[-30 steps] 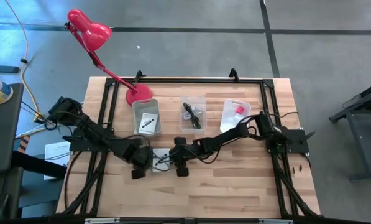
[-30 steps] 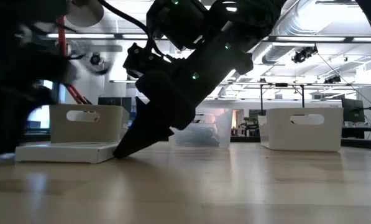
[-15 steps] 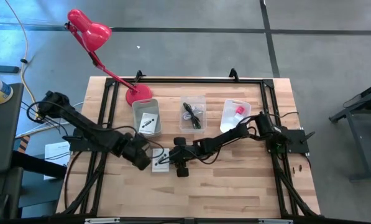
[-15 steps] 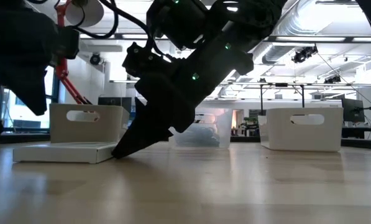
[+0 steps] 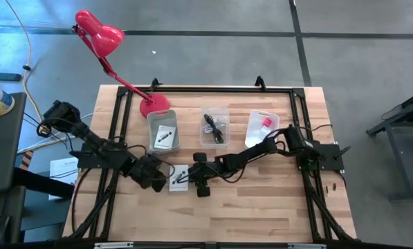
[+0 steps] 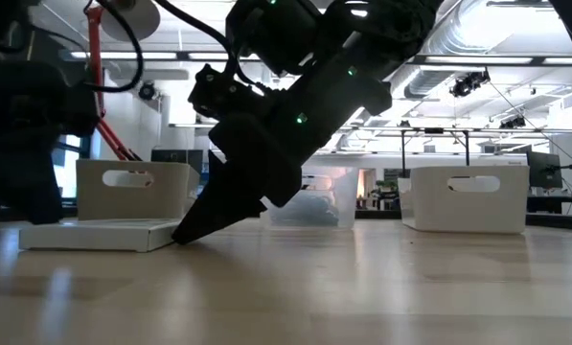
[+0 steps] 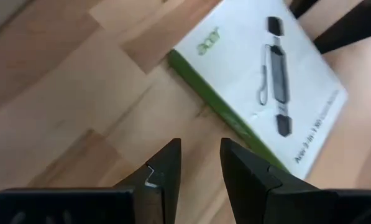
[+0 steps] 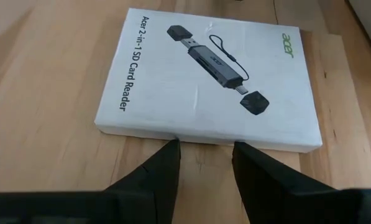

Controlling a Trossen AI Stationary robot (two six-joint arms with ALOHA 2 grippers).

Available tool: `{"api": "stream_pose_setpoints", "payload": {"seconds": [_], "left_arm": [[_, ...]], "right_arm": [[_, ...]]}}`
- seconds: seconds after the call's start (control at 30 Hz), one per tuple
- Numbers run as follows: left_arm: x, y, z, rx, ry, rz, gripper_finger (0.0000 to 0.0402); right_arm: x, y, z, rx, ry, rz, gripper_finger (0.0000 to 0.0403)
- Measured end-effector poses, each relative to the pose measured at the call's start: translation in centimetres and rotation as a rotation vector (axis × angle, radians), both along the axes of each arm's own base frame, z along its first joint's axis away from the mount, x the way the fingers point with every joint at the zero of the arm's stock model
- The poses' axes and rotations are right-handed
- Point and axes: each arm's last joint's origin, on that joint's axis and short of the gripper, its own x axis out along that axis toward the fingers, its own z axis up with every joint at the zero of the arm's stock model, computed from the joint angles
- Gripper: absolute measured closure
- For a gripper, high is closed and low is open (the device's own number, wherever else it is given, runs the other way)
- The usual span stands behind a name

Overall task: Pick and place items into bin
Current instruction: Put the white card reader box into the gray bin

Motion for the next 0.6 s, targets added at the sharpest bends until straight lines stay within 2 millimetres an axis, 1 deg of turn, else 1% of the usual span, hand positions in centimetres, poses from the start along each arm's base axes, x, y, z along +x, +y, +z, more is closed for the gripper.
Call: {"api": "stream_pose_setpoints", "payload": {"seconds": [0.07,0.2,0.43,0.6], "left_arm": [[-0.2,-0.2,-0.3,0.001,-0.046,0.004,0.0301],[-0.5,0.1,-0.8,0.014,-0.054,0.01,0.0301],[-0.5,0.2,-0.8,0.041,-0.074,0.025,0.0301],[-0.4,0.2,-0.8,0.041,-0.073,0.005,0.0301]], "right_arm": [[0.0,0.0,0.2,-0.001,-0.004,0.002,0.0261],[-0.1,0.0,0.8,0.0,-0.002,0.019,0.0261],[-0.2,0.0,1.1,-0.005,0.001,0.027,0.0261],[-0.1,0.0,1.2,0.002,-0.012,0.048,0.0261]]}}
